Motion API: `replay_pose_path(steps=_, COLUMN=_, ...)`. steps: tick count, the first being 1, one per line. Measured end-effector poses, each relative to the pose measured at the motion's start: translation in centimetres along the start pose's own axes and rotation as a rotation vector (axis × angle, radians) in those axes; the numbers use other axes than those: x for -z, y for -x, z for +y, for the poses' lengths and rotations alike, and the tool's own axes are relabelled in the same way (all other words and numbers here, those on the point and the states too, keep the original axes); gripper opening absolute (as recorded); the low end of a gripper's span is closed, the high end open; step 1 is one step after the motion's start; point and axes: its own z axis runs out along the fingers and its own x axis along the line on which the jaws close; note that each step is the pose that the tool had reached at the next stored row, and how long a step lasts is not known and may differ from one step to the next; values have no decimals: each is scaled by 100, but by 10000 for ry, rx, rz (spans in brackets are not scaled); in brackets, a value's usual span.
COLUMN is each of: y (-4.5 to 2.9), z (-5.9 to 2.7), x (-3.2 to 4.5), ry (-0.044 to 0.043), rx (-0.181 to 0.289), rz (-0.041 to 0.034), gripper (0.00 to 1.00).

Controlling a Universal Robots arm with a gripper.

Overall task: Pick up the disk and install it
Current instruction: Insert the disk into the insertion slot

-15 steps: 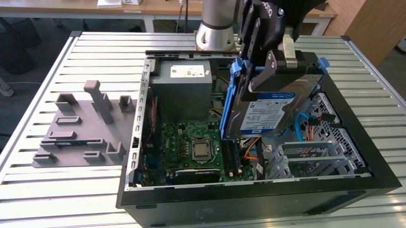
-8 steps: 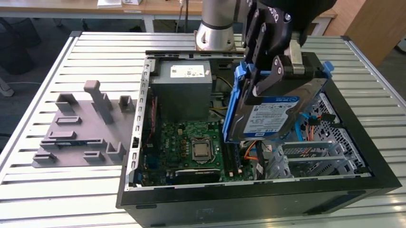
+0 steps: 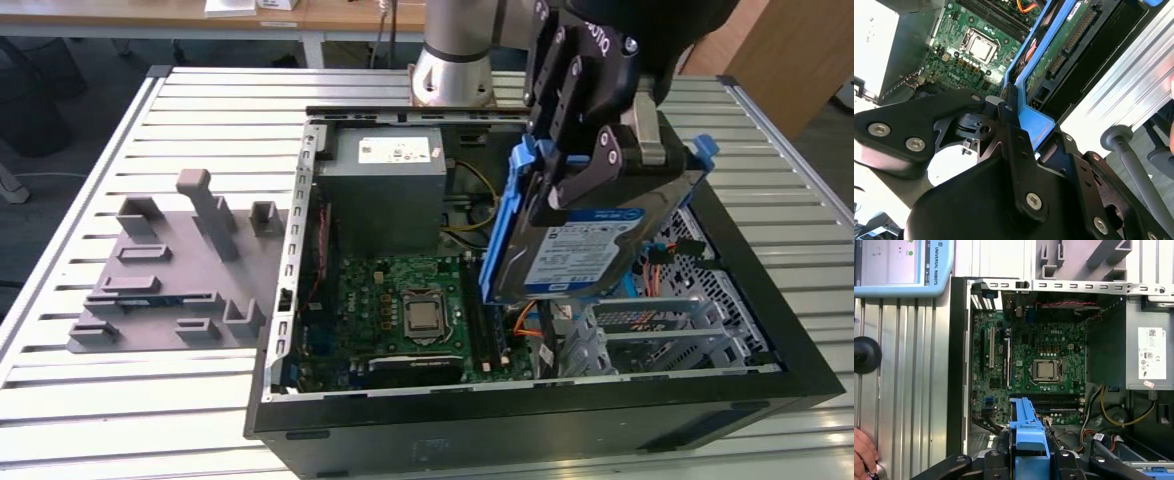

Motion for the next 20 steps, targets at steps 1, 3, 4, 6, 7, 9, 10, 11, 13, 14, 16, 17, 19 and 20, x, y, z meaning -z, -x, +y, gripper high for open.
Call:
replay_pose_path(steps=1, y=-1, z=-11, x=-1, ry=0, rx=0, rz=0, gripper=36)
replay_pose_path(steps=3, y=-3, z=-34, x=-4, ry=0, rx=0, rz=0, gripper=36)
replay_pose_path(steps=4, y=-3, z=-43, x=-5, ry=0, rx=0, rz=0, gripper=36)
replay_pose_path(steps=6, y=-4, z=-55, x=-7, ry=0, rx=0, rz=1, gripper=36)
replay_pose_path(steps=7, y=-5, z=-60, x=-8, ry=0, rx=0, rz=1, gripper=36)
replay_pose_path(steps=9, y=-11, z=-69, x=-13, ry=-1, rx=0, rz=-1, gripper=36)
replay_pose_path(steps=10, y=-17, z=-73, x=-14, ry=0, rx=0, rz=0, gripper=36)
replay_pose_path(steps=11, y=-25, z=-77, x=-16, ry=0, rx=0, rz=1, gripper=36)
replay_pose_path(steps=13, y=-49, z=-90, x=-19, ry=0, rx=0, rz=2, gripper=36)
replay_pose_path(steps=14, y=-65, z=-98, x=-20, ry=1, rx=0, rz=2, gripper=36)
replay_pose_path(steps=16, y=-91, z=-119, x=-23, ry=0, rx=-1, rz=0, gripper=36)
replay_pose_path(steps=17, y=-98, z=-131, x=-23, ry=0, rx=0, rz=1, gripper=36)
replay_pose_path(steps=19, y=-103, z=-156, x=-26, ry=0, rx=0, rz=2, gripper=36)
replay_pose_path(steps=20, y=-104, z=-170, x=-26, ry=0, rx=0, rz=4, gripper=36)
